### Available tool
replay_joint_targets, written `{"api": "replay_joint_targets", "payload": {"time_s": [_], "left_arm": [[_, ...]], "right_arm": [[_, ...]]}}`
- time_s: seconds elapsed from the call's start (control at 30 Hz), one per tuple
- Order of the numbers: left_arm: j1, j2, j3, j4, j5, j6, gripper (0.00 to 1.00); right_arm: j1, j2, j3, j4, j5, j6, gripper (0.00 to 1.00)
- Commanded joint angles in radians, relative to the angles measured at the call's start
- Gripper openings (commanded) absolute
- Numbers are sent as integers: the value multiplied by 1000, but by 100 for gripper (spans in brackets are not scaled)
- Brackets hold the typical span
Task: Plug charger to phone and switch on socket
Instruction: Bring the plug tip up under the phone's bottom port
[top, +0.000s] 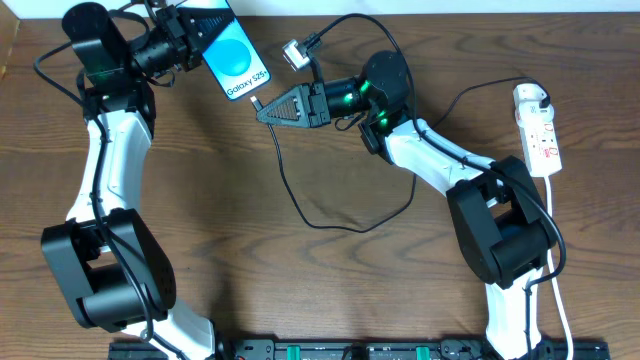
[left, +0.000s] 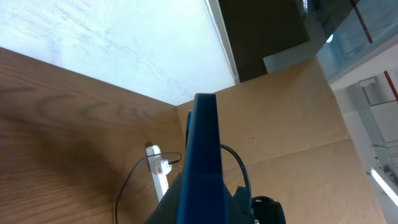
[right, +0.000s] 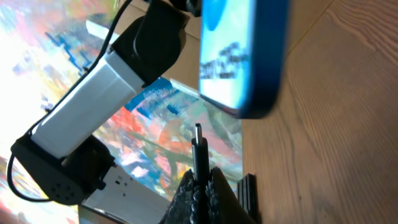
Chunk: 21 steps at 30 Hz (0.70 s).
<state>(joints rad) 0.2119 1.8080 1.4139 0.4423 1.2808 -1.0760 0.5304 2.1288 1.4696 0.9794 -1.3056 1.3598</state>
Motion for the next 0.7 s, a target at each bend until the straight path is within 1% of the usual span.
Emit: {"api": "replay_joint_targets", "payload": {"time_s": [0.0,0.33,0.47,0.67], "left_arm": [[-5,-24,-3,8,21,9,7],[-13,-24,-3,8,26,4,7],[-13,-24,-3,8,28,1,7],[-13,-24,-3,8,27,2,7]], "right_arm": [[-1,-18,6,7,21,16,1],[-13,-18,6,3,25,13,1],[-15,-18,6,-47,51,12,1],[-14,-18,6,-55,59,12,1]]}}
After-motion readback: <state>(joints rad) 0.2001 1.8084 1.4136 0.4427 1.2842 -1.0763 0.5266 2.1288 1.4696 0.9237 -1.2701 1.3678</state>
